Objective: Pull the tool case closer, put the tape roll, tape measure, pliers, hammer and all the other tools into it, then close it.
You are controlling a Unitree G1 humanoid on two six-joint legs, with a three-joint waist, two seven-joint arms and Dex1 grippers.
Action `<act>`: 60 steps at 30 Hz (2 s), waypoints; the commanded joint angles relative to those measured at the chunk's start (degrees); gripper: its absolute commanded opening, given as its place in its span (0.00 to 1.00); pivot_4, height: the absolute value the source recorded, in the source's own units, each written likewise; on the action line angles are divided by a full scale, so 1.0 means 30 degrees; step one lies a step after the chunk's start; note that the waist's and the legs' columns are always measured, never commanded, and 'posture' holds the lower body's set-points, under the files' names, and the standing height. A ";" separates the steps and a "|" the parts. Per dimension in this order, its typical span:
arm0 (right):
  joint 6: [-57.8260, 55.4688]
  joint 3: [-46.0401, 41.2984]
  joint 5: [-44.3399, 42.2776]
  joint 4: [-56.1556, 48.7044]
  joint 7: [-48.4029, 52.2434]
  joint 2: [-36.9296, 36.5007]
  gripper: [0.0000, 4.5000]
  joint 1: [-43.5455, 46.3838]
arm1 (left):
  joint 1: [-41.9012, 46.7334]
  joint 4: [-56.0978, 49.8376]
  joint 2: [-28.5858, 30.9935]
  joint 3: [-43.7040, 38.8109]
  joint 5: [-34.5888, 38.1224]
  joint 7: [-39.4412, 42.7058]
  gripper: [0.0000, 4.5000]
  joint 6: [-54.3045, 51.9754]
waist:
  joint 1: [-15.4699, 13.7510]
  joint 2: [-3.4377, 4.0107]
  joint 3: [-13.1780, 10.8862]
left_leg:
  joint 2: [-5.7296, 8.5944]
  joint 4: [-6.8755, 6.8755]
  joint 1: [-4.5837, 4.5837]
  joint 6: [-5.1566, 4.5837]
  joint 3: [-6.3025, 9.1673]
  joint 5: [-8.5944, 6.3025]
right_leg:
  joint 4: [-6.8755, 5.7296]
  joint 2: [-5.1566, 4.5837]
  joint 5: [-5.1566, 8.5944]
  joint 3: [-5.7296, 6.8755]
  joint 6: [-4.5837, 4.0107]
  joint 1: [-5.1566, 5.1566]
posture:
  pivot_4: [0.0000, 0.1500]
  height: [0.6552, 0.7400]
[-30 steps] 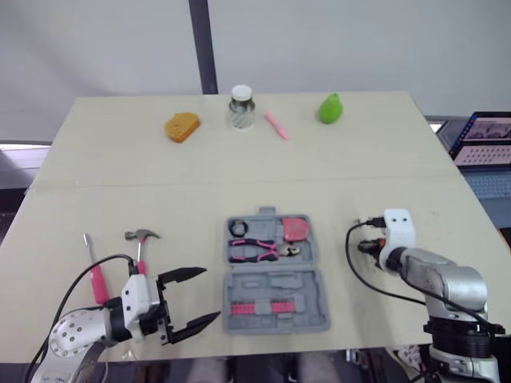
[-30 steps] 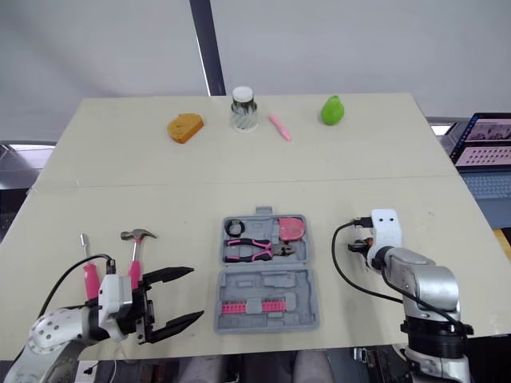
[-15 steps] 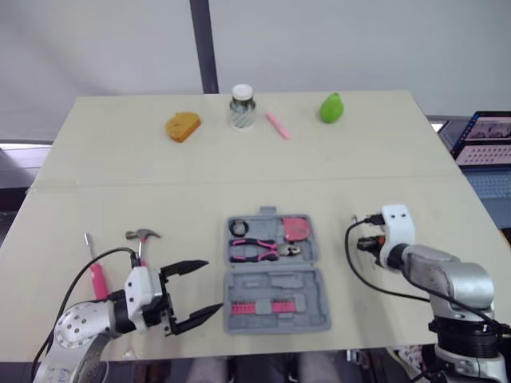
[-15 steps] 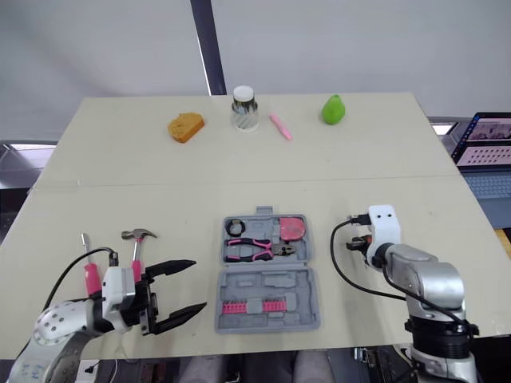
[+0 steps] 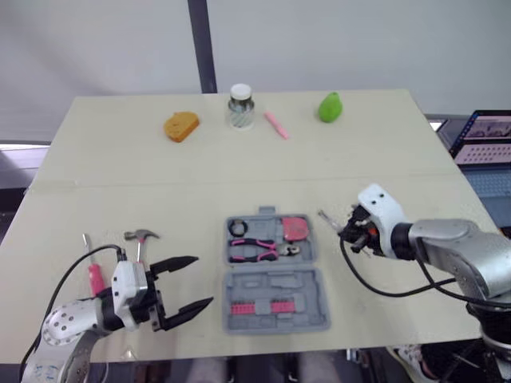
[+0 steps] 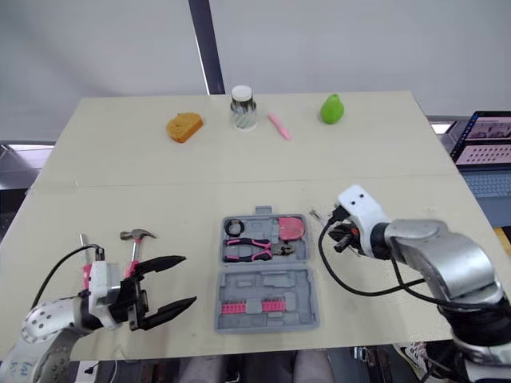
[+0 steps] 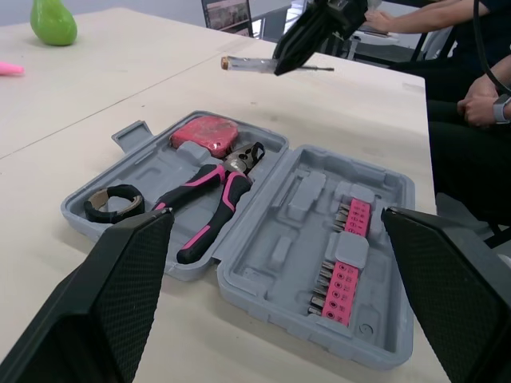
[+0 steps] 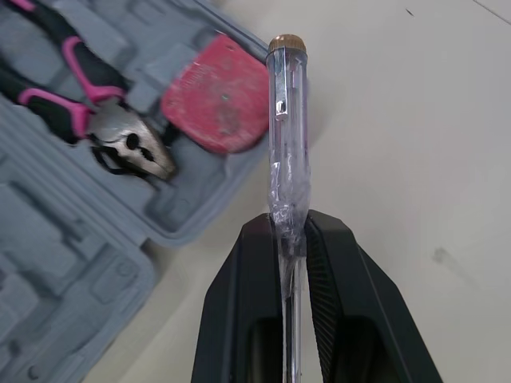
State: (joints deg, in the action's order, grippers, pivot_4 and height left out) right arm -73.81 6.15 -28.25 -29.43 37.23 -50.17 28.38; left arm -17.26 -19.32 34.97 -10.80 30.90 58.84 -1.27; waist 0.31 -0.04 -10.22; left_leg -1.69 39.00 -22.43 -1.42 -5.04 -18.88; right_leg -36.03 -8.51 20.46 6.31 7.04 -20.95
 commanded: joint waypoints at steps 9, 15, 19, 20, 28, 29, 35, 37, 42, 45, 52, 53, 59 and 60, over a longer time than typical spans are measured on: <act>-0.2599 0.5309 -0.1962 -0.1434 0.3236 -0.0853 0.01 0.6444 | -0.1219 -0.0450 0.0333 -0.1266 0.0007 0.0157 1.00 0.0345 | 0.0053 -0.0004 -0.0005 | -0.0003 0.0005 -0.0010 0.0001 -0.0018 -0.0007 | 0.0005 -0.0023 -0.0005 -0.0004 0.0002 -0.0023 | 1.00 0.47; -0.4458 0.8951 -0.2500 -0.1750 0.3466 0.0221 0.01 0.9514 | -0.1879 -0.1067 0.0556 -0.1623 0.0062 -0.0138 1.00 0.0093 | 0.0226 0.0002 -0.0007 | -0.0027 0.0003 -0.0051 0.0018 -0.0008 -0.0014 | 0.0000 -0.0045 -0.0020 -0.0017 -0.0028 -0.0074 | 1.00 0.47; -0.4481 1.0554 -0.2333 -0.1653 0.3304 0.0921 0.01 1.0295 | -0.2051 -0.1739 0.0589 -0.1542 0.0147 -0.0535 1.00 -0.0456 | 0.0444 0.0000 -0.0006 | -0.0015 0.0020 -0.0138 0.0016 -0.0014 -0.0015 | -0.0017 -0.0054 -0.0029 -0.0004 -0.0025 -0.0158 | 1.00 0.47; -0.4421 1.0859 -0.2267 -0.1621 0.3257 0.1103 0.01 1.0387 | -0.2085 -0.1952 0.0611 -0.1524 0.0172 -0.0651 1.00 -0.0648 | 0.0453 0.0001 -0.0006 | -0.0014 0.0024 -0.0165 0.0015 -0.0013 -0.0014 | -0.0019 -0.0051 -0.0031 0.0006 -0.0022 -0.0180 | 1.00 0.47; -0.3318 1.3362 -0.1172 -0.1028 0.3069 0.2180 0.01 1.0849 | -0.2070 -0.3359 0.0884 -0.1428 0.0368 -0.1368 1.00 -0.2302 | 0.0490 -0.0001 -0.0006 | -0.0012 0.0041 -0.0179 0.0009 -0.0026 -0.0002 | -0.0146 -0.0035 -0.0032 0.0107 -0.0019 -0.0206 | 1.00 0.47; -0.3094 1.3751 -0.0938 -0.0906 0.3067 0.2327 0.01 1.0939 | -0.2059 -0.3497 0.0928 -0.1495 0.0421 -0.1434 1.00 -0.2488 | 0.0488 -0.0001 -0.0006 | -0.0012 0.0045 -0.0178 0.0010 -0.0026 0.0001 | -0.0155 -0.0037 -0.0032 0.0108 -0.0019 -0.0206 | 1.00 0.47; -0.2049 1.5198 0.0120 0.0432 0.3146 0.3446 0.01 1.1383 | -0.2055 -0.3876 0.0914 -0.1619 0.0285 -0.1777 1.00 -0.3031 | 0.0486 -0.0001 -0.0006 | -0.0009 0.0047 -0.0179 0.0011 -0.0023 0.0006 | -0.0165 -0.0033 -0.0032 0.0109 -0.0020 -0.0211 | 1.00 0.47; -0.1761 1.5511 0.0442 0.0933 0.3178 0.3855 0.01 1.1532 | -0.2257 -0.3952 0.0874 -0.1709 0.0287 -0.1773 1.00 -0.3004 | 0.0509 -0.0002 -0.0006 | -0.0009 0.0047 -0.0179 0.0011 -0.0025 0.0006 | -0.0164 -0.0032 -0.0032 0.0110 -0.0019 -0.0213 | 1.00 0.47; -0.1101 1.6191 0.1147 0.1909 0.3447 0.4638 0.01 1.1767 | -0.2694 -0.3850 0.0994 -0.1883 0.0140 -0.1476 1.00 -0.2807 | 0.0492 -0.0001 -0.0005 | -0.0004 0.0047 -0.0181 0.0011 -0.0026 0.0006 | -0.0170 -0.0027 -0.0032 0.0118 -0.0019 -0.0215 | 1.00 0.47; -0.0834 1.6477 0.1450 0.2257 0.3559 0.4948 0.01 1.1782 | -0.3369 -0.3400 0.1085 -0.2116 -0.0173 -0.0855 1.00 -0.2095 | 0.0496 -0.0005 -0.0003 | -0.0004 0.0048 -0.0181 0.0011 -0.0025 0.0006 | -0.0173 -0.0026 -0.0032 0.0119 -0.0020 -0.0217 | 1.00 0.47; -0.0214 1.7038 0.2184 0.3232 0.3725 0.5821 0.01 1.1727 | -0.4602 -0.1287 0.0872 -0.2389 -0.1382 0.0519 1.00 0.0682 | 0.0504 -0.0005 -0.0003 | -0.0007 0.0048 -0.0180 0.0011 -0.0033 0.0005 | -0.0174 -0.0021 -0.0032 0.0136 -0.0020 -0.0227 | 1.00 0.47; -0.0132 1.7100 0.2296 0.3394 0.3740 0.5959 0.01 1.1708 | -0.4716 -0.1052 0.0816 -0.2431 -0.1455 0.0589 1.00 0.0981 | 0.0501 -0.0005 -0.0003 | -0.0004 0.0048 -0.0181 0.0011 -0.0035 0.0005 | -0.0180 -0.0022 -0.0032 0.0137 -0.0020 -0.0236 | 1.00 0.47; 0.0386 1.7446 0.2756 0.4075 0.3939 0.6469 0.01 1.1613 | -0.5015 -0.0195 0.0475 -0.2653 -0.1455 0.0565 1.00 0.2016 | 0.0503 -0.0005 -0.0003 | -0.0007 0.0048 -0.0194 0.0011 -0.0037 0.0005 | -0.0196 -0.0043 -0.0032 0.0148 -0.0020 -0.0251 | 1.00 0.47; 0.0458 1.7484 0.2831 0.4146 0.3987 0.6528 0.01 1.1584 | -0.5032 -0.0098 0.0400 -0.2698 -0.1394 0.0488 1.00 0.2096 | 0.0503 -0.0006 -0.0003 | -0.0011 0.0048 -0.0194 0.0012 -0.0036 0.0005 | -0.0201 -0.0042 -0.0032 0.0153 -0.0020 -0.0253 | 1.00 0.47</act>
State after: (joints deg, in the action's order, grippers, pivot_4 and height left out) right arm -73.46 58.33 -20.58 -16.55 48.10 -30.82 62.76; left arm -31.65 -19.34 36.68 -17.64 26.50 60.18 3.76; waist 1.82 -0.06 -10.23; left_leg -1.72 39.15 -23.01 -1.39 -5.14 -18.86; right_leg -36.64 -8.64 20.36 6.78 6.97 -21.71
